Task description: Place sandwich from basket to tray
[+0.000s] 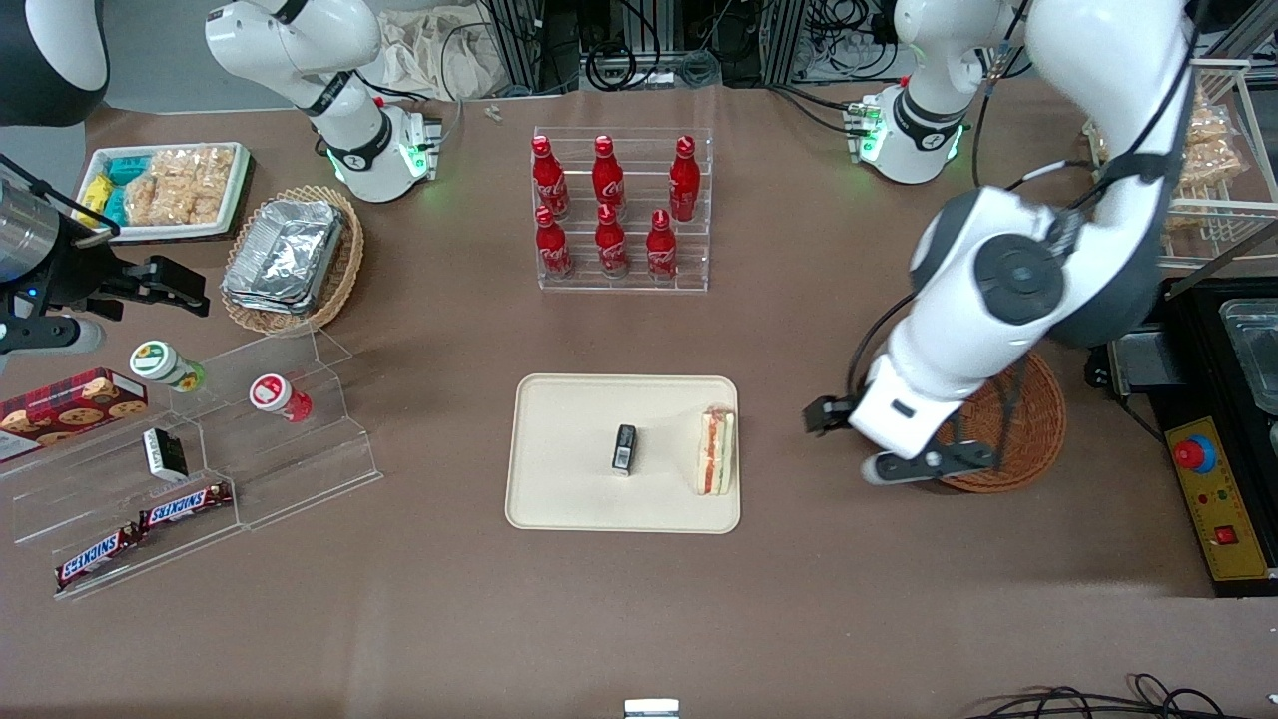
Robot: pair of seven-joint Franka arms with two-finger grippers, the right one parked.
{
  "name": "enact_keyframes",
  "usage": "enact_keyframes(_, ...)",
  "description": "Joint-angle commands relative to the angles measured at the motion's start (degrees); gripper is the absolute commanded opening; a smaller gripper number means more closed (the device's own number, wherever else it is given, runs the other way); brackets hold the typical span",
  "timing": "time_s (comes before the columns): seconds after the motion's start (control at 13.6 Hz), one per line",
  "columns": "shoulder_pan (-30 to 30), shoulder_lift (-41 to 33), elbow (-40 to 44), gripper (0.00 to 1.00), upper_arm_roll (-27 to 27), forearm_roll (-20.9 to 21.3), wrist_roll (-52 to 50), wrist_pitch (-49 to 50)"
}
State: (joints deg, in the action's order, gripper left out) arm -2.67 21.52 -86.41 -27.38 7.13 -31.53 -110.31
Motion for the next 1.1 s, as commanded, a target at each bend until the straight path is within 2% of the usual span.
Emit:
enact_keyframes(0.0,-5.92,-7.61,-1.65,0.99,-0.22,-3.17,7.77,9.28)
enact_keyframes(0.15,-9.36,-11.57,-1.39,0.99,0.13,-4.75,15.4,16.49)
enact_keyframes(0.29,-9.29,-15.44,-1.39,0.99,5.02,-4.94,18.6,23.09)
enact_keyframes(0.51,-3.5,-20.28,-1.65,1.0,14.95,-5.02,18.51,25.84)
enact_keyframes(1.03,5.83,-21.43,-1.48,1.0,24.12,-4.94,19.83,27.52)
